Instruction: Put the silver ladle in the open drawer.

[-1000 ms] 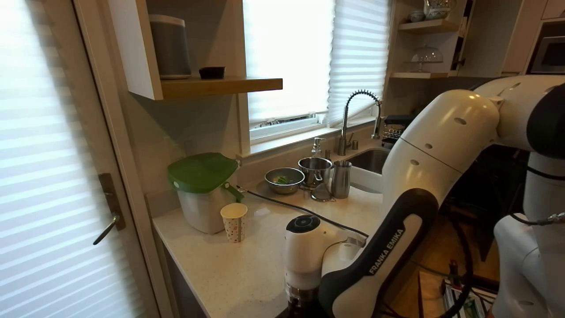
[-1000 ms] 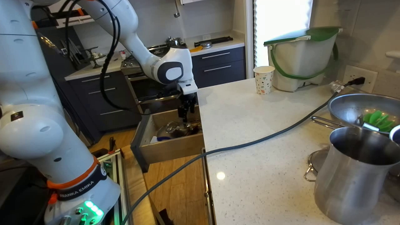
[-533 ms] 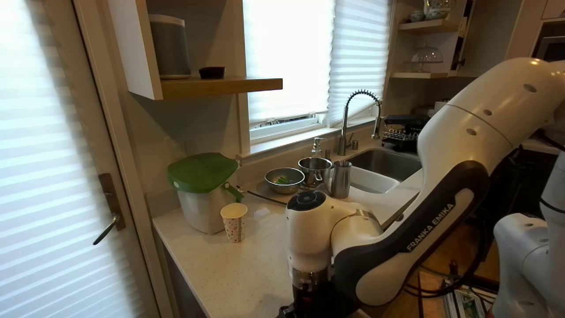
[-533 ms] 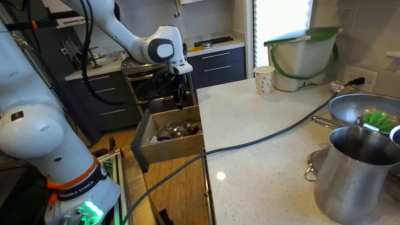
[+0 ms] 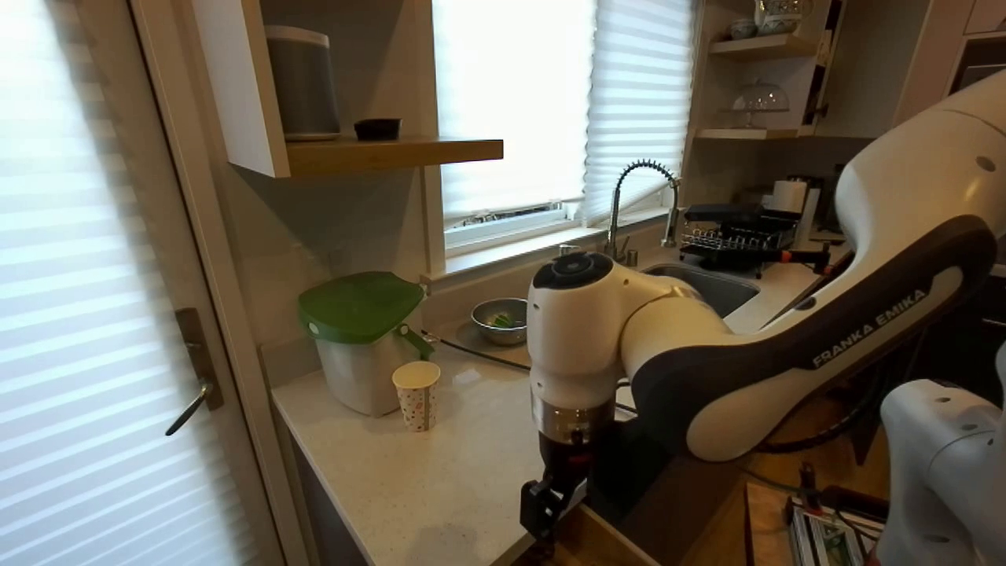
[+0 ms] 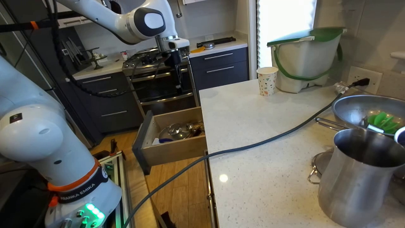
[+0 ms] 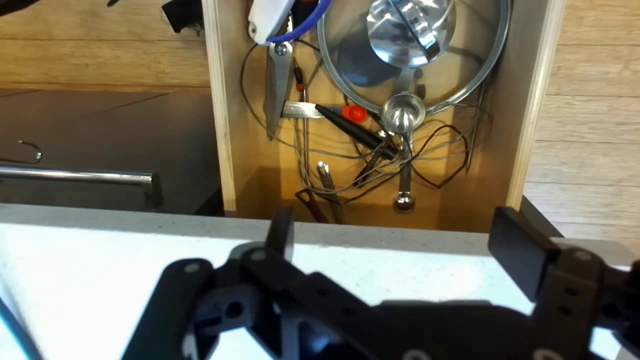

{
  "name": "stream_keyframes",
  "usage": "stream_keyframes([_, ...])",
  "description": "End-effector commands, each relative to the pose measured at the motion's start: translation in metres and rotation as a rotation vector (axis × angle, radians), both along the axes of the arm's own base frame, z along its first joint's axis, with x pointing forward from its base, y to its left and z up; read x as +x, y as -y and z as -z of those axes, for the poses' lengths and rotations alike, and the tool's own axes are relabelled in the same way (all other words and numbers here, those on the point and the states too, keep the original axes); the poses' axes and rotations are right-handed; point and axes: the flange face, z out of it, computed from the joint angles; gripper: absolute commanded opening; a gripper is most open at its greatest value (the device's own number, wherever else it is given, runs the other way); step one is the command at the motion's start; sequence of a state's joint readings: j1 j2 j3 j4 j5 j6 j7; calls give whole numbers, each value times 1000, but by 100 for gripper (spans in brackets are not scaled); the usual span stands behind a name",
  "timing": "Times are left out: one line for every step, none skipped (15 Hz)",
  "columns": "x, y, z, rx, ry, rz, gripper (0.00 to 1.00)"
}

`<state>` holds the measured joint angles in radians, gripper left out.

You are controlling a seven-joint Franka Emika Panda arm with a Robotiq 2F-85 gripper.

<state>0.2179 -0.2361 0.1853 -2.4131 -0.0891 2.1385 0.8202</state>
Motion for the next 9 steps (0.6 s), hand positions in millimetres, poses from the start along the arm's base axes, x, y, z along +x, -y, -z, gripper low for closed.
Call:
stream_keyframes([-7, 5, -34, -13, 12, -38, 100])
stream_keyframes([-7, 5, -41, -11, 16, -49, 100])
stream_keyframes([-8, 5, -49, -13, 22, -52, 100])
stream_keyframes([-8, 6, -54, -14, 24, -58, 100])
stream_keyframes([-8, 5, -60, -16, 27, -64, 100])
stream_keyframes([-8, 4, -64, -21, 32, -69, 100])
stream_keyframes([-7, 3, -67, -20, 33, -74, 100])
stream_keyframes([-7, 3, -69, -19, 33, -79, 100])
stream_keyframes([-5, 2, -70, -19, 38, -82, 100])
